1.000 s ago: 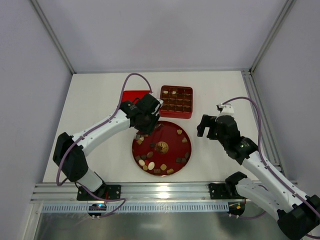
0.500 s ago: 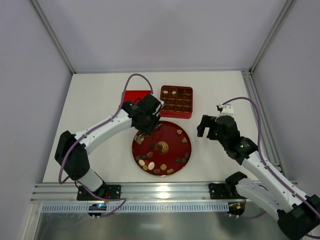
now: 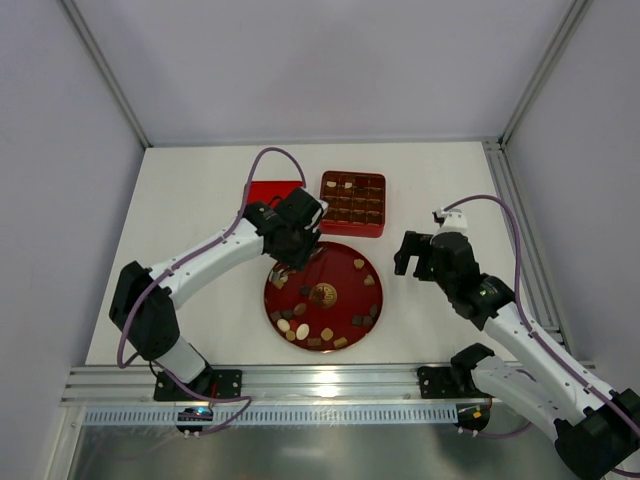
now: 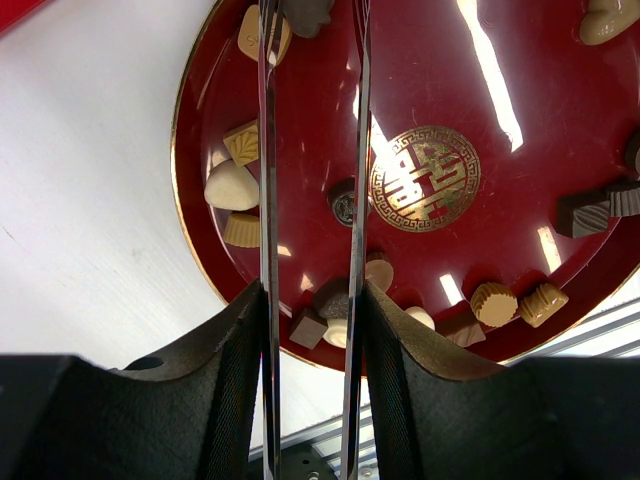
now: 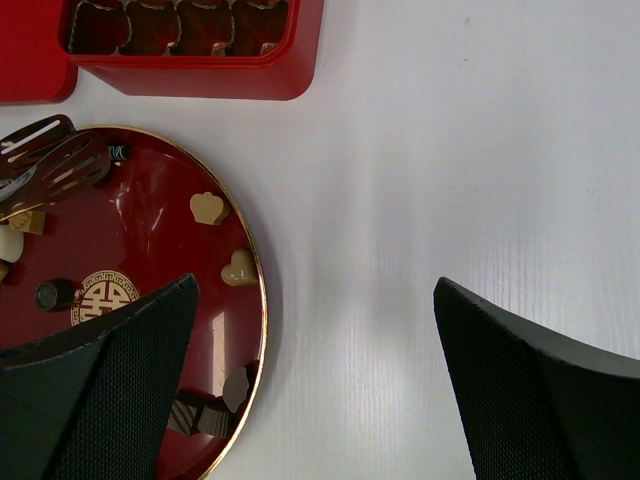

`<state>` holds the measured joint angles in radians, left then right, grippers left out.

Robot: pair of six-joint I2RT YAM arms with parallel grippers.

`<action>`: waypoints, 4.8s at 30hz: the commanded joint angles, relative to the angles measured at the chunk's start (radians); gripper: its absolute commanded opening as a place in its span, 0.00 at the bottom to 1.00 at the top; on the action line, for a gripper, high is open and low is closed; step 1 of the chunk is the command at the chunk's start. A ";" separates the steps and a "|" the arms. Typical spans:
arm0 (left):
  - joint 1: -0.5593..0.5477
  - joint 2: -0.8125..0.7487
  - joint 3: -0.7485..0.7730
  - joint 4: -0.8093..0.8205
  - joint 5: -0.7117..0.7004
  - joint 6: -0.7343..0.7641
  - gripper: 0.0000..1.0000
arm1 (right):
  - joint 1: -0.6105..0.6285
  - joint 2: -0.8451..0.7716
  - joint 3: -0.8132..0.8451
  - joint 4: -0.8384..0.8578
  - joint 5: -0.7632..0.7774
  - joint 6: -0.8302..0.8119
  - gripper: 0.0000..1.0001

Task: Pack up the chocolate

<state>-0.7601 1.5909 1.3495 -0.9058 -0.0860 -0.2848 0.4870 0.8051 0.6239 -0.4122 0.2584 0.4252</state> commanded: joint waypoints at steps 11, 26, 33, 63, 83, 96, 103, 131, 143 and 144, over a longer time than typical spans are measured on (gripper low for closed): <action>-0.013 -0.039 0.002 0.005 -0.023 -0.007 0.41 | -0.004 -0.012 0.002 0.033 0.002 0.012 1.00; -0.021 -0.014 0.008 -0.001 -0.017 0.003 0.40 | -0.004 -0.011 -0.001 0.035 0.001 0.014 1.00; -0.041 0.004 0.025 -0.018 -0.012 0.004 0.38 | -0.004 -0.017 0.000 0.035 0.004 0.011 1.00; -0.058 0.035 0.066 -0.047 -0.046 0.004 0.30 | -0.004 -0.026 0.000 0.030 0.012 0.007 1.00; -0.059 0.032 0.331 -0.067 -0.038 -0.027 0.26 | -0.004 -0.018 0.011 0.033 0.010 0.007 1.00; -0.058 0.455 0.813 0.048 -0.153 0.042 0.24 | -0.010 -0.018 0.086 -0.022 0.051 -0.019 1.00; -0.056 0.621 0.942 0.117 -0.176 0.070 0.24 | -0.014 -0.044 0.155 -0.086 0.088 -0.036 1.00; -0.044 0.735 0.990 0.186 -0.170 0.101 0.30 | -0.018 -0.090 0.195 -0.142 0.094 -0.055 1.00; -0.044 0.744 0.988 0.185 -0.164 0.102 0.38 | -0.018 -0.090 0.185 -0.134 0.091 -0.052 1.00; -0.044 0.742 0.988 0.185 -0.164 0.104 0.38 | -0.018 -0.090 0.183 -0.134 0.091 -0.052 1.00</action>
<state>-0.8085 2.3409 2.2890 -0.7670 -0.2432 -0.1967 0.4736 0.7261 0.7799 -0.5583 0.3347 0.3870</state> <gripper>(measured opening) 0.377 0.996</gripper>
